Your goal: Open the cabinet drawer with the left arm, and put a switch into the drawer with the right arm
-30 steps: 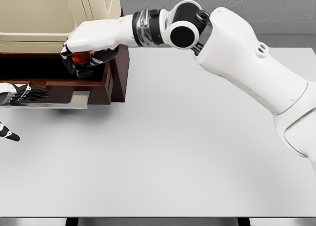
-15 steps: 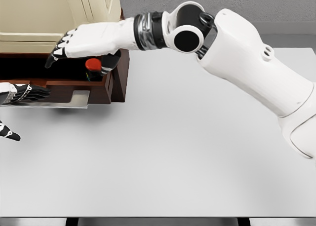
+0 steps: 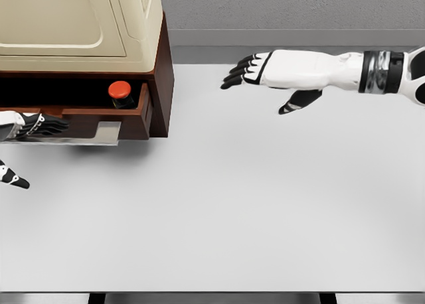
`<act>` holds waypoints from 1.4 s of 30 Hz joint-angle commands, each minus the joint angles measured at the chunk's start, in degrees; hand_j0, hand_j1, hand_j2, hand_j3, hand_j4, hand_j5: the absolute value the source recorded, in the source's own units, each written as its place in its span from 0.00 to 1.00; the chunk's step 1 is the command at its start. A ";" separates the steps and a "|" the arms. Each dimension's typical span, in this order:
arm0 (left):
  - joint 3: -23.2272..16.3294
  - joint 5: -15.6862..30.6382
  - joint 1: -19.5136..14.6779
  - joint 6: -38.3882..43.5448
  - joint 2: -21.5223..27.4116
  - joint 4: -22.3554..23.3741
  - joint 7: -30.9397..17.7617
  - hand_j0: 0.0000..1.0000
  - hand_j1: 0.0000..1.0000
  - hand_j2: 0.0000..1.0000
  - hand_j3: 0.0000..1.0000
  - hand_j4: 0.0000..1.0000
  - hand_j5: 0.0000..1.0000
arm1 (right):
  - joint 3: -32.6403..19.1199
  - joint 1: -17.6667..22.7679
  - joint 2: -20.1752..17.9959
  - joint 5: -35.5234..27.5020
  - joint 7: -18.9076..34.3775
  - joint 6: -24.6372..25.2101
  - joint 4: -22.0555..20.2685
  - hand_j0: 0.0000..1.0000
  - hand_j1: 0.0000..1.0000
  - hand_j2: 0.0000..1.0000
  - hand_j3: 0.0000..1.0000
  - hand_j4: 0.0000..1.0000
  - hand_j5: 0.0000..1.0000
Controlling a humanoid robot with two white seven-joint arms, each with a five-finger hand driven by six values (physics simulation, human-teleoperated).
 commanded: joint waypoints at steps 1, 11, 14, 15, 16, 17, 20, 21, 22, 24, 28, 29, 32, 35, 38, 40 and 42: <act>-0.94 0.65 0.03 -0.52 -0.61 -0.41 -0.21 0.94 0.94 0.94 0.94 0.94 0.94 | -1.59 0.17 -3.44 -0.64 -0.04 0.05 1.71 1.00 1.00 1.00 1.00 1.00 1.00; -0.06 1.09 -0.32 -0.52 -1.31 -0.41 -0.21 0.88 0.88 0.88 0.88 0.88 0.88 | -1.42 3.78 -5.02 -0.55 -0.04 0.05 9.71 1.00 1.00 1.00 1.00 1.00 1.00; 0.20 1.53 -0.41 -0.52 -1.31 -0.41 -0.21 0.88 0.88 0.88 0.88 0.88 0.88 | -1.50 3.96 -5.02 -0.47 -0.04 0.05 9.71 1.00 1.00 1.00 1.00 1.00 1.00; 0.64 1.70 -0.41 -0.52 -1.31 -0.41 -0.21 0.88 0.88 0.88 0.88 0.88 0.88 | -1.59 4.04 -4.94 -0.55 -0.04 0.05 9.71 1.00 1.00 1.00 1.00 1.00 1.00; 0.81 1.79 -0.41 -0.52 -1.31 -0.41 -0.21 0.88 0.88 0.88 0.88 0.88 0.88 | -1.50 4.04 -4.76 -0.47 -0.04 0.05 9.71 1.00 1.00 1.00 1.00 1.00 1.00; 0.82 1.79 -0.41 -0.52 -1.31 -0.41 -0.21 0.88 0.88 0.88 0.88 0.88 0.88 | -1.50 4.04 -4.76 -0.47 -0.04 0.05 9.71 1.00 1.00 1.00 1.00 1.00 1.00; 1.43 2.41 -0.67 -0.52 -1.14 -0.41 -0.21 0.88 0.88 0.88 0.88 0.88 0.88 | -1.42 4.22 -4.41 -0.47 -0.04 0.05 10.85 1.00 1.00 1.00 1.00 1.00 1.00; 1.43 2.67 -0.84 -0.52 -1.14 -0.41 -0.21 0.88 0.88 0.88 0.88 0.88 0.88 | -1.42 4.13 -4.41 -0.47 -0.04 0.05 11.47 1.00 1.00 1.00 1.00 1.00 1.00; 1.87 2.67 -0.84 -0.52 -1.14 -0.41 -0.21 0.88 0.88 0.88 0.88 0.88 0.88 | -1.42 4.13 -4.41 -0.47 -0.04 0.05 11.47 1.00 1.00 1.00 1.00 1.00 1.00; 2.22 3.28 -1.02 -0.52 -1.14 -0.41 -0.21 0.88 0.88 0.88 0.88 0.88 0.88 | -1.50 4.40 -4.49 -0.38 -0.04 0.05 11.47 1.00 1.00 1.00 1.00 1.00 1.00; 2.22 3.99 -1.72 -1.05 -1.14 -0.41 -0.21 0.88 0.88 0.88 0.88 0.88 0.88 | -1.50 4.48 -4.41 -0.47 -0.04 0.05 11.47 1.00 1.00 1.00 1.00 1.00 1.00; 2.31 3.99 -1.72 -1.13 -1.14 -0.41 -0.21 0.88 0.88 0.88 0.88 0.88 0.88 | -1.50 4.40 -4.41 -0.47 -0.04 0.05 11.47 1.00 1.00 1.00 1.00 1.00 1.00; 2.31 4.43 -2.25 -1.40 -1.14 -0.41 -0.21 0.88 0.88 0.88 0.88 0.88 0.88 | -1.50 4.48 -4.50 -0.47 -0.04 0.05 11.47 1.00 1.00 1.00 1.00 1.00 1.00; 2.31 4.78 -3.30 -1.40 -1.49 -0.50 -0.21 0.89 0.89 0.89 0.89 0.89 0.89 | -1.42 4.57 -4.50 -0.47 -0.04 0.05 11.47 1.00 1.00 1.00 1.00 1.00 1.00; 2.31 5.13 -4.36 -1.40 -1.66 -0.50 -0.21 0.89 0.89 0.89 0.89 0.89 0.89 | -1.42 4.57 -4.50 -0.47 -0.04 0.05 11.47 1.00 1.00 1.00 1.00 1.00 1.00; 2.31 5.22 -4.62 -1.49 -1.84 -0.50 -0.21 0.89 0.89 0.89 0.89 0.89 0.89 | -1.42 4.57 -4.50 -0.47 -0.04 0.05 11.47 1.00 1.00 1.00 1.00 1.00 1.00; 2.31 5.39 -6.12 -2.89 -2.02 -0.41 -0.21 0.96 0.96 0.96 0.96 0.96 0.96 | -1.42 4.57 -4.50 -0.47 -0.04 0.05 11.47 1.00 1.00 1.00 1.00 1.00 1.00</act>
